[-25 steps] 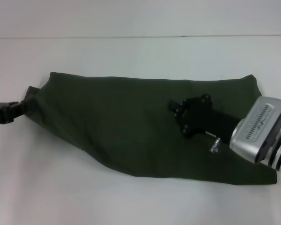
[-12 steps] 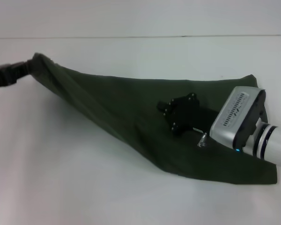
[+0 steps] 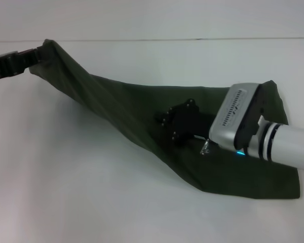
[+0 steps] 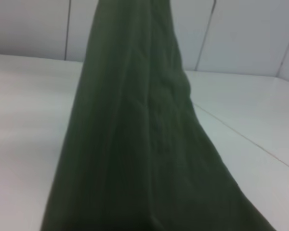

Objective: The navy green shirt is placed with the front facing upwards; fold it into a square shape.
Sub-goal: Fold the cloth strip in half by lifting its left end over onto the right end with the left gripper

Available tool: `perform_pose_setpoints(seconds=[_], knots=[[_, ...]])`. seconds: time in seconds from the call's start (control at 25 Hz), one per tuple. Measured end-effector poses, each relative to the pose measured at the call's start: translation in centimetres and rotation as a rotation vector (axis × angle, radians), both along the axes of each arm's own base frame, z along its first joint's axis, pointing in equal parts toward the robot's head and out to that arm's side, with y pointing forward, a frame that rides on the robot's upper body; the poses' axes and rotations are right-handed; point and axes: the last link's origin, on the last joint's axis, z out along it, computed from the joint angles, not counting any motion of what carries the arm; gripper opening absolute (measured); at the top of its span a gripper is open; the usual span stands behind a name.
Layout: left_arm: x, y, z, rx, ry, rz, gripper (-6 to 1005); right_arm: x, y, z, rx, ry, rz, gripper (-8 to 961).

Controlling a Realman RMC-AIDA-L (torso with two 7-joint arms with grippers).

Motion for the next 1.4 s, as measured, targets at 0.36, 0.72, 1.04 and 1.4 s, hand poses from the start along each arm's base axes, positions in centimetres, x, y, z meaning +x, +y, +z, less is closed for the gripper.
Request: perform_pose_setpoints(seconds=[0.36,0.72,1.04,1.4], knots=[[1.4,0.5,0.1,-0.020,-0.029,-0.060,4,-2.2,-0.3,-1.9,-0.115,-0.080,0.092,-2],[2.8,0.8,0.3,-0.035,-0.049,-0.125,4,-4.4,-1.7,-3.5,-0.209,-0.098,0.210,-3],[3.3,0.8,-0.4,-0.077,-0.027,-0.145,4,-5.3,-2.5,-4.2,-0.218,-0.083,0.249,-3],[4.0,1.1,-1.2,-0.109,0.005,-0.175,3,1.5,-1.1,2.8,0.019,0.118,0.030,-2]])
